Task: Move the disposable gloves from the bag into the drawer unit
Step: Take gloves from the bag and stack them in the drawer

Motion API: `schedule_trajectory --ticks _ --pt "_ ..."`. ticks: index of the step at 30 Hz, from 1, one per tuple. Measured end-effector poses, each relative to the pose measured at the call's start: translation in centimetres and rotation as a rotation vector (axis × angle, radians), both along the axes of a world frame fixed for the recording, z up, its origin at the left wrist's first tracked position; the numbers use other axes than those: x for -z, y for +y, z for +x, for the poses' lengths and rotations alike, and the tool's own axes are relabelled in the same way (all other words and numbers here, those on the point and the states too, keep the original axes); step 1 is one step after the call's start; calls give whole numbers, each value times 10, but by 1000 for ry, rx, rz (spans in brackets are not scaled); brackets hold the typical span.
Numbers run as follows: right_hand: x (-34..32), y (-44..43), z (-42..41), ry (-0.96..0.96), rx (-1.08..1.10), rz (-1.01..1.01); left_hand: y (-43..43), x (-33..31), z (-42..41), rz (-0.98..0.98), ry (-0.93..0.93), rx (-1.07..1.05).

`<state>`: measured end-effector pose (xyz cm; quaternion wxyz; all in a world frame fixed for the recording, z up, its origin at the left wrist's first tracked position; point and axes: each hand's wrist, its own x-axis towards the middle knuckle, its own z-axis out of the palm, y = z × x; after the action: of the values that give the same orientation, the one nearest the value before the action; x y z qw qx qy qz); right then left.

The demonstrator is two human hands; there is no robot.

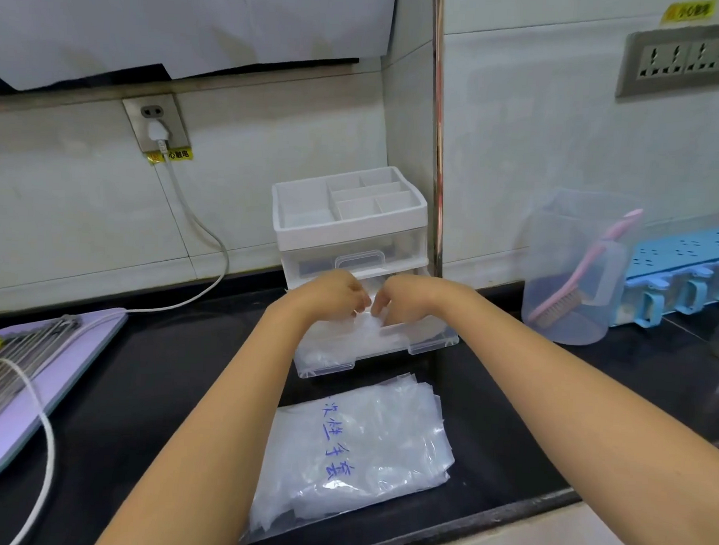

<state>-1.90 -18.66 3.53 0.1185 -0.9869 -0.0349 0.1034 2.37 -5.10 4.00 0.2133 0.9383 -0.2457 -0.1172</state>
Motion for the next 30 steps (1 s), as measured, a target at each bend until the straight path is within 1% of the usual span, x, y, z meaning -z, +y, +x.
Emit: schedule_trajectory --ticks 4,10,14,16,19,23,26,30 --pt "3 3 6 58 -28 -82 -15 14 8 213 -102 56" --pt "-2 0 7 185 45 -94 -14 21 18 545 -78 21" --pt "-8 3 10 178 52 -216 -8 16 21 595 -28 -20" --pt "-10 6 11 193 51 -240 -8 16 22 591 -10 -22" --pt "-12 6 12 206 59 -199 -8 15 20 563 18 -43" --pt "-10 -2 6 123 62 -33 -3 15 17 489 -12 -78" --pt "-12 -16 -1 -6 76 164 2 6 4 310 -21 -141" --pt "-23 -33 -22 -198 73 389 10 -11 -28 -8 -125 -190"
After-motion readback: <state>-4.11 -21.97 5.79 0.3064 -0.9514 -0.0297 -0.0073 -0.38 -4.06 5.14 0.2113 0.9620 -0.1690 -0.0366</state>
